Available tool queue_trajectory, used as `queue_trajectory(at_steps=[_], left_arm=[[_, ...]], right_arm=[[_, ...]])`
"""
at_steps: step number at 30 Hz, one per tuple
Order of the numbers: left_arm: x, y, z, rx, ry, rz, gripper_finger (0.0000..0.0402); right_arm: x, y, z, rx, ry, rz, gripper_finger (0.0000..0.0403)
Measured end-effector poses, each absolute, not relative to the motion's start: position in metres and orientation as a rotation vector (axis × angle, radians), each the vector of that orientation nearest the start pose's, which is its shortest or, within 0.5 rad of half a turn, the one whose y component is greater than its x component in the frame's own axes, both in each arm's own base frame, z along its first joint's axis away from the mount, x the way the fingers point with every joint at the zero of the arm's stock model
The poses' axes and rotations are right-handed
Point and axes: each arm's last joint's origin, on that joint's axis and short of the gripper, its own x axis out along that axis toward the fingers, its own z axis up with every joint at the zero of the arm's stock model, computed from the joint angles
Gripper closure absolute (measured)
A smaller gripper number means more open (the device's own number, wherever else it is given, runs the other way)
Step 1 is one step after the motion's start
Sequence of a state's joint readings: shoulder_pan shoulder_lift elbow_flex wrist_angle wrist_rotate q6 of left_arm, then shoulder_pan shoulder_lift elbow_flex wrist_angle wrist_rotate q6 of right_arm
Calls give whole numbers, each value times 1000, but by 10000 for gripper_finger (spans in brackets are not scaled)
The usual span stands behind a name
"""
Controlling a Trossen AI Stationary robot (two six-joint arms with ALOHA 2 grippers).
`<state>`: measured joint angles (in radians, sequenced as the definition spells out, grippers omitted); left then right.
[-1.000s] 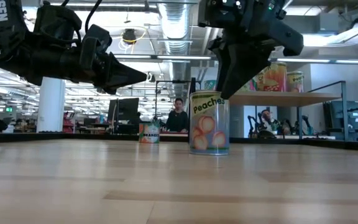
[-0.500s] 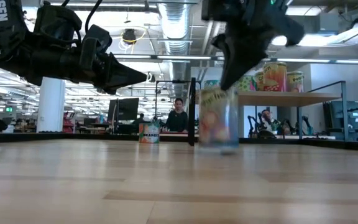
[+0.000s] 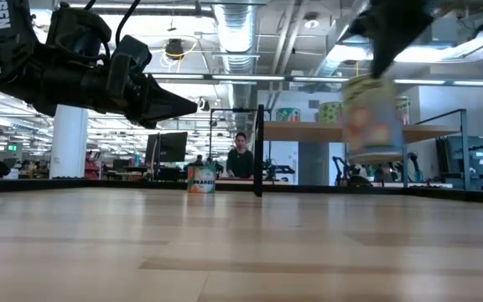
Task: Pick and place cans onto a shelf
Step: Put the canned peaches on the shelf
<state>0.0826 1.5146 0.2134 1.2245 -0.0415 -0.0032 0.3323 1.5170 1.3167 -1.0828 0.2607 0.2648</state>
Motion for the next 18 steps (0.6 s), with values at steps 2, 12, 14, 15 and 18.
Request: queue_trajectory(at_steps=[2, 12, 14, 15, 18], left_arm=[[224, 20, 140, -5, 76, 124, 400], [224, 20, 139, -5, 78, 124, 400], [224, 20, 139, -5, 79, 124, 400], [224, 20, 139, -5, 78, 124, 400], [224, 20, 139, -5, 78, 124, 400]], right_arm=[[258, 87, 291, -117, 1258, -136, 399], [174, 70, 336, 18, 1246, -443, 399], [161, 63, 343, 38, 1199, -499, 400], [156, 59, 346, 46, 1165, -506, 400], [142, 44, 355, 70, 1074, -561, 399]])
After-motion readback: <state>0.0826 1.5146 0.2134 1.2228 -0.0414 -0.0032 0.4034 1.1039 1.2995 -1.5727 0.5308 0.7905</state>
